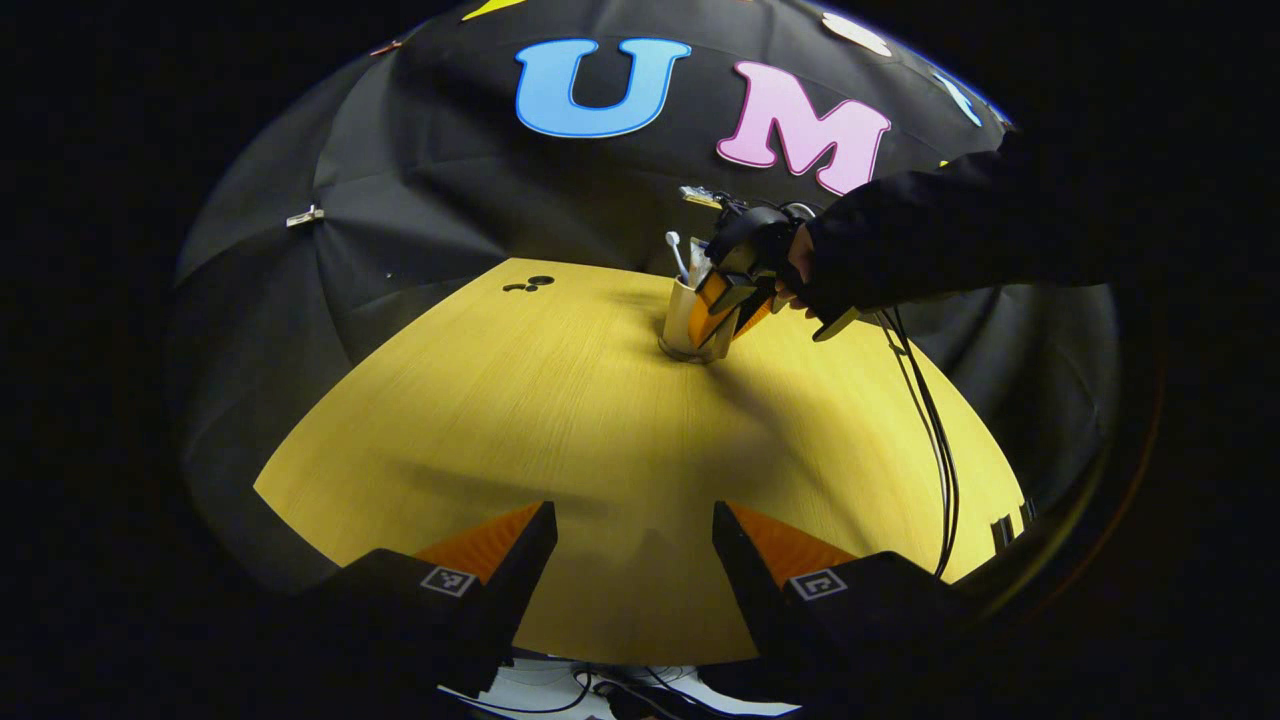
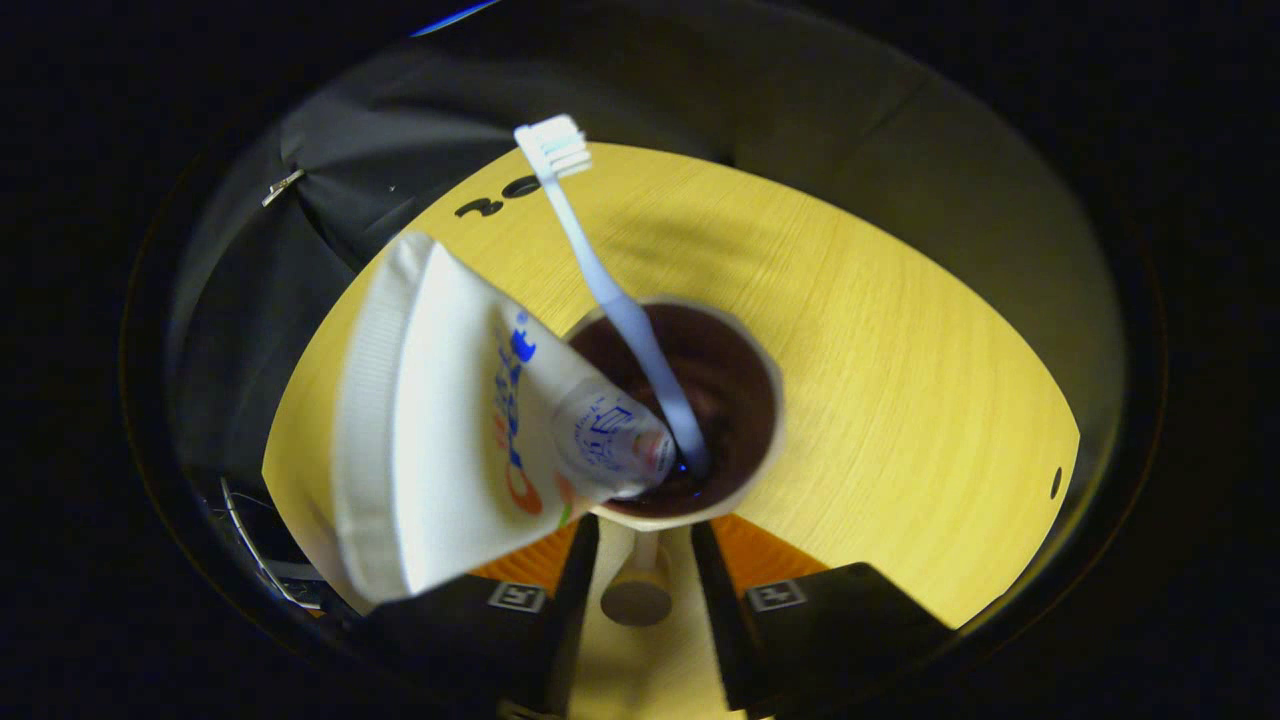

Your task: Put the toothbrush and toothpaste on the desktop into the cup, then pick up the cup and place it on the coaster on the desktop.

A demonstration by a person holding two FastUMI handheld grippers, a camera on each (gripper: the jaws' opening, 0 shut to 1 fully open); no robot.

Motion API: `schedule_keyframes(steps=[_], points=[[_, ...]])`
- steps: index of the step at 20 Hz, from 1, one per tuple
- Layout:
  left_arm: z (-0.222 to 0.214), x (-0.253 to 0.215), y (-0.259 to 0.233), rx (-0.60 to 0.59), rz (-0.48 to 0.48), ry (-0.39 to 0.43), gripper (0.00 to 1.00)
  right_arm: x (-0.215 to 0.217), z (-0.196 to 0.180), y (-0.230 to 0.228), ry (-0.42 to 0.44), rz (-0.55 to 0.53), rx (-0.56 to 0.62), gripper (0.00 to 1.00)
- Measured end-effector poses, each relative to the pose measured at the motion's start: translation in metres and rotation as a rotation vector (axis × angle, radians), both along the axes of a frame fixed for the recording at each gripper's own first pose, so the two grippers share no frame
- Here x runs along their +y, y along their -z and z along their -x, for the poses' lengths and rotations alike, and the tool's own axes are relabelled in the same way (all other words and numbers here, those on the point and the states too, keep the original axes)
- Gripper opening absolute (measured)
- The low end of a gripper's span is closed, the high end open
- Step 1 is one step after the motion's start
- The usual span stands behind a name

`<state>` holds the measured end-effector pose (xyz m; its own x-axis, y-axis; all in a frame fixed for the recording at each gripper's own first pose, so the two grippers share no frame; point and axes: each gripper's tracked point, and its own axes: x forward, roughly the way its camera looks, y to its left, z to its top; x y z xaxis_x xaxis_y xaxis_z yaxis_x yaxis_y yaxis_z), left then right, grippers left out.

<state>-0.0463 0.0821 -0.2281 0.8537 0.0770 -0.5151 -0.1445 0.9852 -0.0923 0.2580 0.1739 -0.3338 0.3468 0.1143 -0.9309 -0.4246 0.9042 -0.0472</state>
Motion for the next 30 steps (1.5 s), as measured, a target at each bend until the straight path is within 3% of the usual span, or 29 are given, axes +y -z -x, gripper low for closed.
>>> schedule_keyframes(steps=[2,3,4,5,10,14,18,22,27,30], points=[[-0.004,-0.006,-0.007,-0.009,-0.006,0.021,0.98,-0.001,0.004,-0.022,0.003,-0.030,-0.030,0.77],[-0.007,-0.010,-0.012,-0.015,-0.006,0.034,0.98,0.000,0.007,-0.036,0.003,-0.049,-0.049,0.82],[-0.012,-0.015,-0.016,-0.022,-0.003,0.050,0.98,-0.003,0.010,-0.054,0.001,-0.059,-0.080,0.95],[-0.015,-0.021,-0.022,-0.032,-0.004,0.067,0.98,-0.005,0.011,-0.066,-0.005,-0.072,-0.117,0.99],[-0.033,-0.048,-0.076,-0.120,-0.018,0.144,0.98,-0.028,0.039,-0.167,0.029,-0.172,-0.335,0.99],[-0.046,-0.067,-0.152,-0.265,0.001,0.159,0.98,-0.069,0.067,-0.254,0.112,-0.211,-0.604,0.99],[-0.047,-0.075,-0.219,-0.400,-0.075,0.182,0.98,-0.104,0.120,-0.312,0.187,-0.246,-0.793,0.99],[-0.035,-0.085,-0.275,-0.552,-0.168,0.180,0.98,-0.139,0.189,-0.350,0.220,-0.222,-0.953,0.99],[-0.014,-0.110,-0.296,-0.614,-0.104,0.241,0.97,-0.156,0.280,-0.395,0.306,-0.256,-1.168,0.98],[-0.009,-0.116,-0.292,-0.617,-0.084,0.268,0.97,-0.156,0.308,-0.391,0.326,-0.245,-1.207,0.98]])
